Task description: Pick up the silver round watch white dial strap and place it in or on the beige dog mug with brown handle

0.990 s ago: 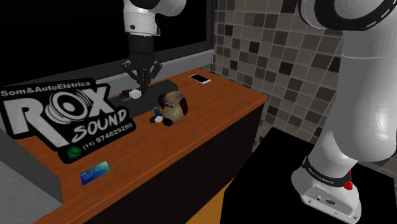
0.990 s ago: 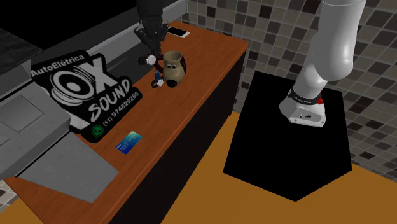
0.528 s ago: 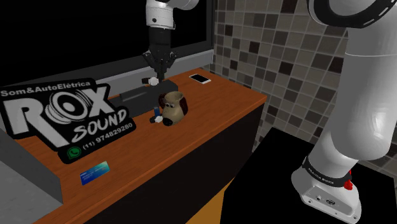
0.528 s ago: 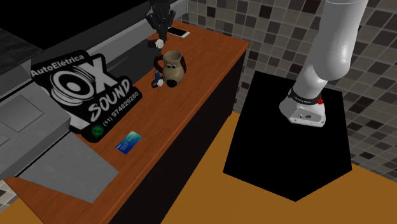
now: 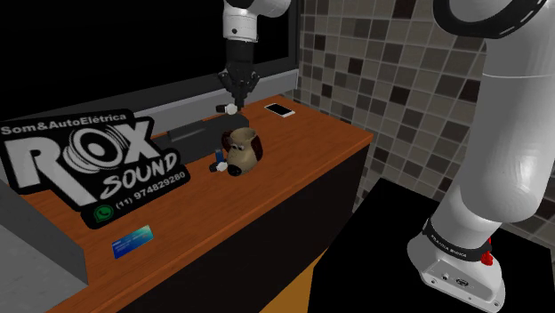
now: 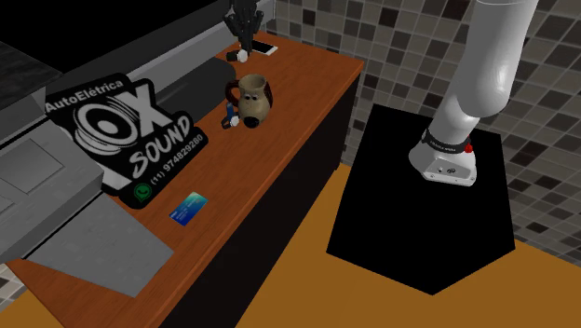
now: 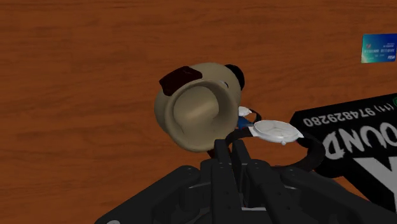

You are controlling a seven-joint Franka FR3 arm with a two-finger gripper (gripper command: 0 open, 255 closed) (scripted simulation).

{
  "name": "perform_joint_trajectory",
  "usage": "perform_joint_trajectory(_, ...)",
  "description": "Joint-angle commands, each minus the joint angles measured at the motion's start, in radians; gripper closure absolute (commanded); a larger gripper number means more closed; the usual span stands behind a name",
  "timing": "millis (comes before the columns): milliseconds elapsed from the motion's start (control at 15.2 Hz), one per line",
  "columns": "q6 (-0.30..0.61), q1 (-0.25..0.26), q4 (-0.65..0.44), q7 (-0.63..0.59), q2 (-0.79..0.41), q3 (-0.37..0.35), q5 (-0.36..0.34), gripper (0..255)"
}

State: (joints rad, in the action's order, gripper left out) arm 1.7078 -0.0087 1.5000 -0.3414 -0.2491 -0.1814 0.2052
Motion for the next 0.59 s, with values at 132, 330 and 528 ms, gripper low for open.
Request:
perform_joint_trajectory(132,0.051,-0.002,0.054,0.014,0.002,0.001,0.002,255)
perform_joint_trajectory(330,0.089,-0.001,0.092,0.022,0.0,0.001,0.004,255)
perform_joint_trajectory(528,0.127,-0.001,0.126,0.03,-0.004,0.001,0.005,255)
